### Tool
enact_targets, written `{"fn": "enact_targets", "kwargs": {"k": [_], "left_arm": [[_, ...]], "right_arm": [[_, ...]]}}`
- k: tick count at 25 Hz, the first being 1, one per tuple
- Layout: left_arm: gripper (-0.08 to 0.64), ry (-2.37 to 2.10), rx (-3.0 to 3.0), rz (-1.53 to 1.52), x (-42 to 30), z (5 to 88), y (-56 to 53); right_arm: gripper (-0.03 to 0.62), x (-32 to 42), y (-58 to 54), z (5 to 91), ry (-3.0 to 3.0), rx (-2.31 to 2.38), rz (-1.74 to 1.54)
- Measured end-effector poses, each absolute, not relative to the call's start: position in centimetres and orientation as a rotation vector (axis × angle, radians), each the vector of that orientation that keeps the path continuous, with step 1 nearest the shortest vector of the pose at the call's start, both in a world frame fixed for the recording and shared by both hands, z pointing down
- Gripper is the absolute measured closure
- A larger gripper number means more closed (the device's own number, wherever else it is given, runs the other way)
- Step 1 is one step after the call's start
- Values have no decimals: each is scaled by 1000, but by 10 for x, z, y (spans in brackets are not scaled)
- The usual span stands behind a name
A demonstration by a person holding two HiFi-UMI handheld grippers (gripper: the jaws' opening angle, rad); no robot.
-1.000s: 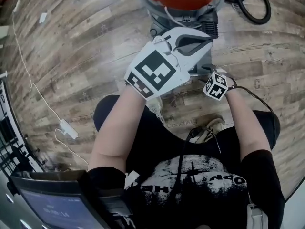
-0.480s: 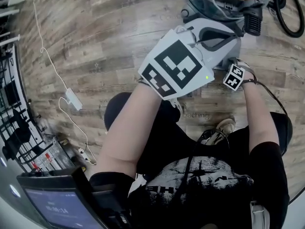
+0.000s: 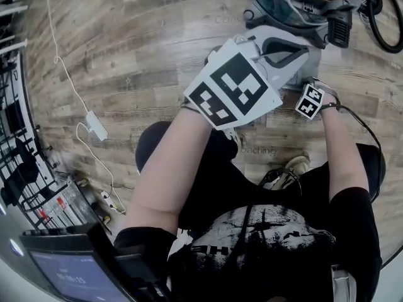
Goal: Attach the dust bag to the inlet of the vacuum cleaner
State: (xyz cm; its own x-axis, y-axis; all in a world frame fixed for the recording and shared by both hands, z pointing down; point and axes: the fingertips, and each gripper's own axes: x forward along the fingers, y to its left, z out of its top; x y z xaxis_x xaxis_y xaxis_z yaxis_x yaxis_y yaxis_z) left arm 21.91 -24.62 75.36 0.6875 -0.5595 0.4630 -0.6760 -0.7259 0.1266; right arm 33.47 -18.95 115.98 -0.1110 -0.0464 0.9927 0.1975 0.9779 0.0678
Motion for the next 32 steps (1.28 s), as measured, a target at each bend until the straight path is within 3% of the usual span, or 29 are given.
{"fn": "enact_targets", "kwargs": {"k": [8, 19, 21, 28, 32], "left_arm": [[561, -940, 2599, 563, 228, 757, -252], [563, -872, 2588, 766, 245, 785, -237], [382, -833, 2577, 836, 247, 797, -231], [348, -668, 2554, 1351, 246, 853, -194], [348, -661, 2510, 1435, 241, 866, -193]], "right_arm": [[574, 326, -197, 1106, -1770, -121, -194], [575, 313, -227, 976, -1940, -92, -142], [575, 313, -234, 953, -1963, -90, -126], [577, 308, -241, 875, -2081, -78, -22], [577, 309, -233, 839, -2137, -90, -14]]}}
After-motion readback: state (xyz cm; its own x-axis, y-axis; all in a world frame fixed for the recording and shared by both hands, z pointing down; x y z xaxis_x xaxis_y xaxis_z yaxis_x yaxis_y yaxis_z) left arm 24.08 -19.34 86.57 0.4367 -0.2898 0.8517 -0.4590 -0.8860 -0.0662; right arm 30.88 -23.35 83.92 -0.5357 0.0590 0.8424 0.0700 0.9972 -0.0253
